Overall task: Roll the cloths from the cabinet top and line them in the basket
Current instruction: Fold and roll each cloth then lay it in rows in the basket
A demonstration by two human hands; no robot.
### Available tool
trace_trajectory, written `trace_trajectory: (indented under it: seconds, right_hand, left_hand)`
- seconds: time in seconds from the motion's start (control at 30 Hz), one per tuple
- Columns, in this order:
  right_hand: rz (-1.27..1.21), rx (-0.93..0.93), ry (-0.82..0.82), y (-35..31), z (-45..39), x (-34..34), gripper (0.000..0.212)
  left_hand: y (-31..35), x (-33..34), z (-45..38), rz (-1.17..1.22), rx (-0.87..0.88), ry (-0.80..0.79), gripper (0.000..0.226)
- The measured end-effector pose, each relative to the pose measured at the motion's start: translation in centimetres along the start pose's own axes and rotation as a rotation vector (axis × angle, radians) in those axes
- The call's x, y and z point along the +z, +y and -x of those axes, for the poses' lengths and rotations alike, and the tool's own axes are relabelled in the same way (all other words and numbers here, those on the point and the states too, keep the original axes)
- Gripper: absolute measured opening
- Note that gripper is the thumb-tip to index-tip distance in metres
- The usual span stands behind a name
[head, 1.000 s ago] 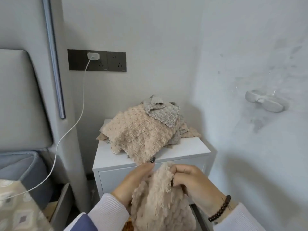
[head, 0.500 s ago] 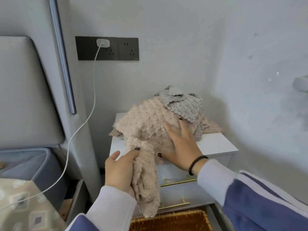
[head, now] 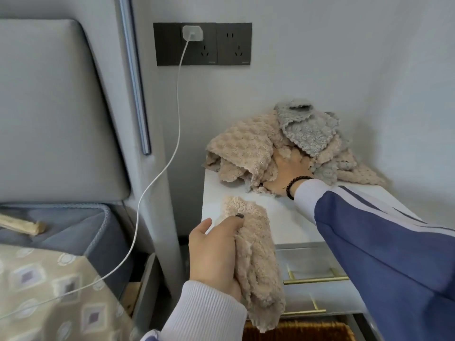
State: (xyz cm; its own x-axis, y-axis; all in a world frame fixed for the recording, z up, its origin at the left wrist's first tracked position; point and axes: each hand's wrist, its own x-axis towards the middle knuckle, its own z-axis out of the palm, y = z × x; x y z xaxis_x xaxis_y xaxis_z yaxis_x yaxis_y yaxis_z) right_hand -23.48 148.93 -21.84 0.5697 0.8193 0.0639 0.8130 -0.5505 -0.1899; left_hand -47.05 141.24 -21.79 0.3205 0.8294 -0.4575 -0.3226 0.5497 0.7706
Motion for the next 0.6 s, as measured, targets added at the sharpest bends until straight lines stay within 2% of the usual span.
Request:
trace_trajectory:
  seconds: [0.13, 0.23, 0.3, 0.4, 0.47, 0.53, 0.57, 0.6]
  right_hand:
    - [-0.049, -0.026, -0.075, -0.7, 0.1, -0.3, 0.108]
    - [-0.255, -0.087, -0.055, -0.4, 2.7, -1.2, 0.107]
    - [-0.468, -0.151, 0.090, -0.1, 6.2, -2.5, 0.091]
    - [-0.805, -0.193, 0.266, 0.4, 13.3, -4.3, 0.041]
    - [-0.978, -0.202, 0.214, 0.3, 17.7, -5.2, 0.012]
    - [-0.984, -0.267, 0.036, -0.1, 21.1, -5.5, 0.002]
    - [-0.980, -0.293, -0.044, -0.1, 22.6, -5.7, 0.010]
    - [-0.996, -0.292, -0.087, 0.2, 23.8, -5.8, 0.024]
  left_hand:
    - [0.2, -0.4, -0.1, -0.009, 0.003, -0.014, 0.067]
    - [0.1, -0.4, 0.2, -0.024, -0.008, -0.015, 0.070]
    - [-0.1, 0.0, 0.8, -0.018, 0.000, -0.024, 0.073]
    - [-0.3, 0.9, 1.9, -0.010, 0.032, 0.019, 0.095]
    - [-0.4, 1.6, 3.0, 0.035, 0.041, 0.027, 0.099]
    - [-0.4, 2.5, 4.2, 0.125, -0.022, -0.077, 0.098]
    - [-0.3, 2.9, 5.2, 0.192, -0.057, -0.146, 0.089]
    - [-0.3, 3.4, 6.3, 0.237, -0.059, -0.187, 0.071]
